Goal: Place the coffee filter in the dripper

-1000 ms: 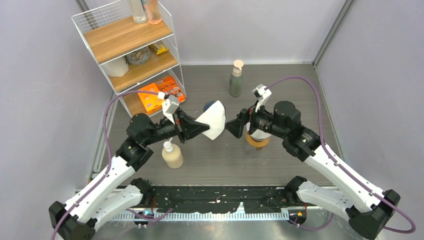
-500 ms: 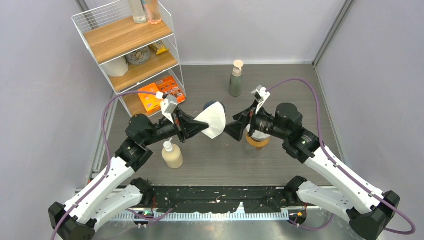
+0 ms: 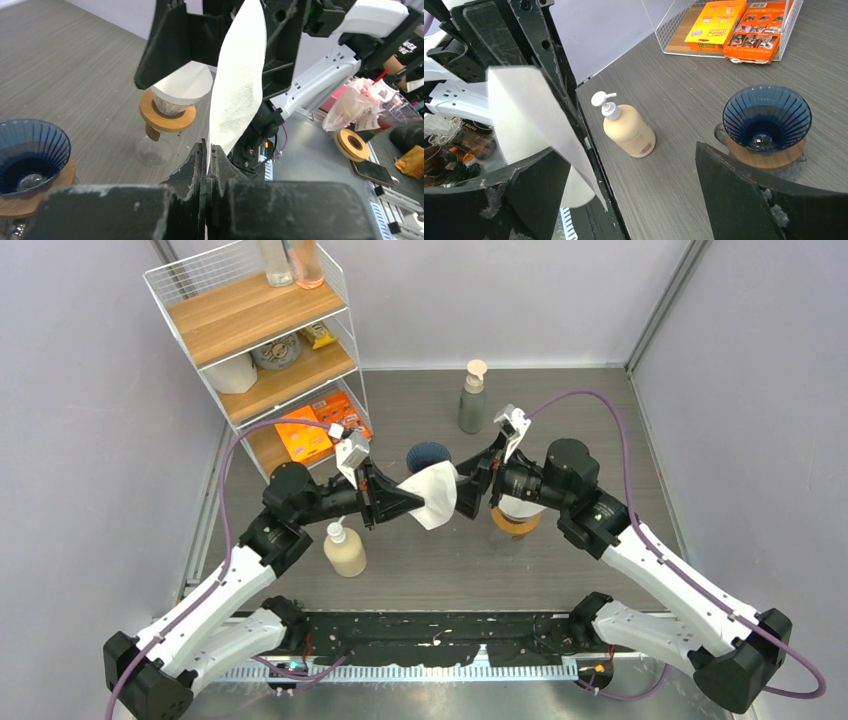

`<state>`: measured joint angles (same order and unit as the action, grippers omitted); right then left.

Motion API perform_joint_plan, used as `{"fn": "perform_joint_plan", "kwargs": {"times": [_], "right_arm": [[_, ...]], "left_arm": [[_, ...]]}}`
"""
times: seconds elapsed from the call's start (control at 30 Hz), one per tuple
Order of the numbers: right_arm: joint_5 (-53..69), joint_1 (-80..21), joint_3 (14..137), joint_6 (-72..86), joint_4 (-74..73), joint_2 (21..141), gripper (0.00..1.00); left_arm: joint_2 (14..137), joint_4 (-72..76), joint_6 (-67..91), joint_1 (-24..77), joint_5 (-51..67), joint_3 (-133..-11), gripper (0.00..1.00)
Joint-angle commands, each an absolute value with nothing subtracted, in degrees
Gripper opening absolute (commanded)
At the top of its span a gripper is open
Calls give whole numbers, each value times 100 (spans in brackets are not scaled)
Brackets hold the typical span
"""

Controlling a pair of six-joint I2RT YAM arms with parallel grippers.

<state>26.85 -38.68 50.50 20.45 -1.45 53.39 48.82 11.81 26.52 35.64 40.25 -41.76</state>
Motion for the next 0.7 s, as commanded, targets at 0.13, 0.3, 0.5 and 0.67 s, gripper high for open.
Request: {"fn": "perform_joint_plan", "kwargs": {"times": [0.13,0.3,0.5,0.67], "right_arm": [[3311,-3890,5370,1803,585,5547,96],[3759,-3885,5340,1711,683,5487,90],[4045,-3887,5220,1590,729,5365,78],[4050,-3892,5200,1547,685,5296,69]], "left_arm": [[4897,1323,2498,3582,4376,-4382,0],[4940,1293,2510,3579,4244,-4422,0],[4963,1301,2514,3583,4288,-4438,0],[5002,1274,2527,3580,4282,-4469,0]]}}
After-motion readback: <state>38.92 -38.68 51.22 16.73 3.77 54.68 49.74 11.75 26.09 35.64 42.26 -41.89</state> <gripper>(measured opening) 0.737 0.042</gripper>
